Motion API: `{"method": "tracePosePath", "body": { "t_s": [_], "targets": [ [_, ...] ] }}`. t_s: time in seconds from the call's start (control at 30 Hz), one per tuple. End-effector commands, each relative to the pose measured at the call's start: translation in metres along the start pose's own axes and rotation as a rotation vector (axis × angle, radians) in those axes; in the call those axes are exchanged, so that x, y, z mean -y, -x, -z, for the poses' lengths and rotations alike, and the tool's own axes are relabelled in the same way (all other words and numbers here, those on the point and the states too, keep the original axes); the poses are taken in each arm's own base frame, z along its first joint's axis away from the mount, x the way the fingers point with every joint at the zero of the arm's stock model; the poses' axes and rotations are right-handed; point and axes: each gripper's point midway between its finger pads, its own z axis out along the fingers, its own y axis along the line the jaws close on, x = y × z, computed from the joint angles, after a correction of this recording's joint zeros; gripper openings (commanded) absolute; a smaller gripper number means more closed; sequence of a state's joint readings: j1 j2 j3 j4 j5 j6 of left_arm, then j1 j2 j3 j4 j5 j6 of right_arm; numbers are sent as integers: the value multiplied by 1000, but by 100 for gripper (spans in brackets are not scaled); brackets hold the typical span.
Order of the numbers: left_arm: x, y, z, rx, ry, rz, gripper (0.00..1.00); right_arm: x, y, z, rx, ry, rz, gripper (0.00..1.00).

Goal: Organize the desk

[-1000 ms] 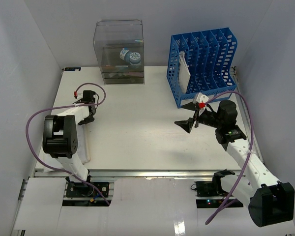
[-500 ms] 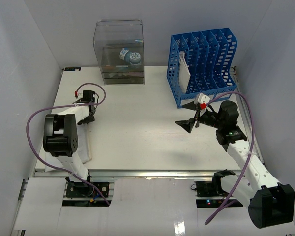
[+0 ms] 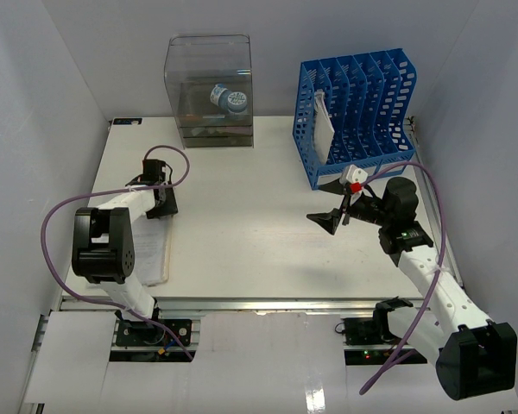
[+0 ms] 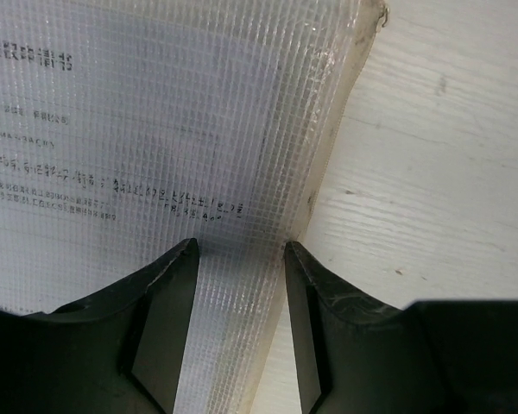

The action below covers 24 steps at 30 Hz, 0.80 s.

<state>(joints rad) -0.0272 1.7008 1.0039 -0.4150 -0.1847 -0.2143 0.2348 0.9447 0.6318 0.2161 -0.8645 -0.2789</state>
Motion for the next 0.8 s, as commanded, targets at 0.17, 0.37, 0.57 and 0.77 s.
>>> {"method": "tracePosePath", "body": {
  "t_s": [0.17,0.37,0.57,0.77],
  "targets": [
    [39,9,20,53,-250,-75,65,2,3,0,21,3,45,90],
    [48,18,35,95,-321,-130,98,1,0,-1,17,13,42,90],
    [34,3,18,54,-223,-140,88,2,-1,-1,15,11,44,90],
    [22,-1,3,49,-66,-172,62,3,-4,-2,7,11,37,90]
  ]
}}
